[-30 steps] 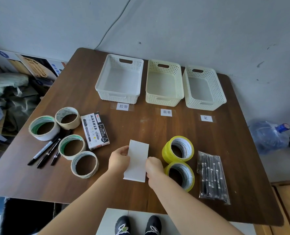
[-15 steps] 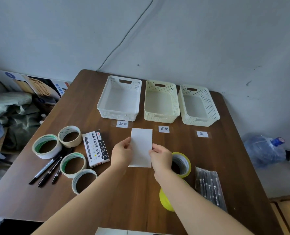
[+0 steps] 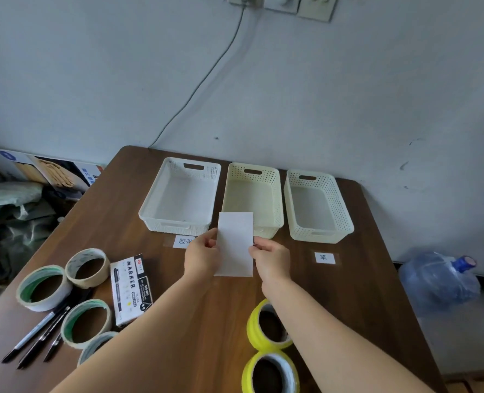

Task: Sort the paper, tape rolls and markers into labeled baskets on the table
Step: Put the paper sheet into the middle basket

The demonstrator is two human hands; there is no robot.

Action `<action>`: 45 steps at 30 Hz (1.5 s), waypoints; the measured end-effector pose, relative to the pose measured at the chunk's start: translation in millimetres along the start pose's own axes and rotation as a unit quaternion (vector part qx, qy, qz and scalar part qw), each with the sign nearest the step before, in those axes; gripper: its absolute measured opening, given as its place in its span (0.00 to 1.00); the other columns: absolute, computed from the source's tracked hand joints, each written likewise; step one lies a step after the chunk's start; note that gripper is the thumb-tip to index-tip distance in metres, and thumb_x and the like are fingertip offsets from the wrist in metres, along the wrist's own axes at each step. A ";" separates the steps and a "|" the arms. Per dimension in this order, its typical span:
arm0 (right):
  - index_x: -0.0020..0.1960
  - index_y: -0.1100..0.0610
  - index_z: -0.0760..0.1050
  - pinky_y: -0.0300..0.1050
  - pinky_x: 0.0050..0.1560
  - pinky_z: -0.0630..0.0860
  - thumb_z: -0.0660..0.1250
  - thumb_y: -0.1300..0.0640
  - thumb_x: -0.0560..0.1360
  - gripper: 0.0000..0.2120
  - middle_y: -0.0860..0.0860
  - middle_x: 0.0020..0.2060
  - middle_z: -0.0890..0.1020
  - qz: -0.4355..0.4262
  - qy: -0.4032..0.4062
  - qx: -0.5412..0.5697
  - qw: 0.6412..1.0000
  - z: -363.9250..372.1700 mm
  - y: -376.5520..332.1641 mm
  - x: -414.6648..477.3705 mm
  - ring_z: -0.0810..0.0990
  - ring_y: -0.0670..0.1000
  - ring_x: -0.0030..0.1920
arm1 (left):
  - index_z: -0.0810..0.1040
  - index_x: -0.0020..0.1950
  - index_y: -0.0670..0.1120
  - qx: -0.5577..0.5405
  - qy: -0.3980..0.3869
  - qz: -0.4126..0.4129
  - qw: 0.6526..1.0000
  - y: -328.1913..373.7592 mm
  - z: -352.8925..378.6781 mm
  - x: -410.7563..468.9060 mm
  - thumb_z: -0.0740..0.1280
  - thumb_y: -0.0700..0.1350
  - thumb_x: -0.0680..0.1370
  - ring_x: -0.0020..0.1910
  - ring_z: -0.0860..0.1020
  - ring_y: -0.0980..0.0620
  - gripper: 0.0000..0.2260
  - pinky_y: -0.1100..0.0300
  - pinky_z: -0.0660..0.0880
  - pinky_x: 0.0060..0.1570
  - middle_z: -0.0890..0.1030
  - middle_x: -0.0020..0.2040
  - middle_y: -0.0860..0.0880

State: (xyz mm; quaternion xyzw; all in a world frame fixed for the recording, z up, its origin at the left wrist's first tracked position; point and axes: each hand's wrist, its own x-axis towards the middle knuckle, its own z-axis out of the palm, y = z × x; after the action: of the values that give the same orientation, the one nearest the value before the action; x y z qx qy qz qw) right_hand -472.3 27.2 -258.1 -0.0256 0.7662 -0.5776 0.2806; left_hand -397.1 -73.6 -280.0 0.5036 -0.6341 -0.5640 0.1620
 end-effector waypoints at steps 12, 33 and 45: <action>0.61 0.59 0.80 0.44 0.55 0.78 0.67 0.67 0.75 0.15 0.54 0.58 0.82 -0.014 0.022 -0.028 0.999 -24.0 -37.5 93.3 0.80 0.54 0.56 | 0.77 0.65 0.43 -0.013 0.012 0.000 1.000 50.4 57.9 54.1 0.57 0.37 0.79 0.49 0.78 0.46 0.17 0.58 0.76 0.41 0.79 0.50 0.49; 0.51 0.67 0.79 0.50 0.45 0.55 0.56 0.62 0.78 0.15 0.62 0.40 0.78 0.036 0.002 -0.121 0.992 16.2 -25.2 220.6 0.63 0.49 0.41 | 0.78 0.51 0.45 0.015 -0.095 -0.028 0.995 64.1 100.7 170.1 0.53 0.37 0.80 0.38 0.73 0.53 0.14 0.64 0.69 0.36 0.77 0.46 0.47; 0.46 0.63 0.81 0.45 0.38 0.69 0.54 0.68 0.69 0.17 0.58 0.43 0.83 0.135 -0.057 -0.177 0.973 33.7 1.7 260.5 0.77 0.57 0.40 | 0.74 0.56 0.32 0.106 -0.135 -0.130 0.976 28.7 122.7 214.8 0.54 0.35 0.75 0.35 0.67 0.49 0.15 0.61 0.62 0.31 0.69 0.36 0.47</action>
State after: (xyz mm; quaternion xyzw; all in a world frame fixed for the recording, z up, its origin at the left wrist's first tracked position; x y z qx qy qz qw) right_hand -675.4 -96.2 -369.9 -0.0046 0.8353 -0.3872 0.3904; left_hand -599.7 -186.4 -370.9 0.5156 -0.6354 -0.5723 -0.0545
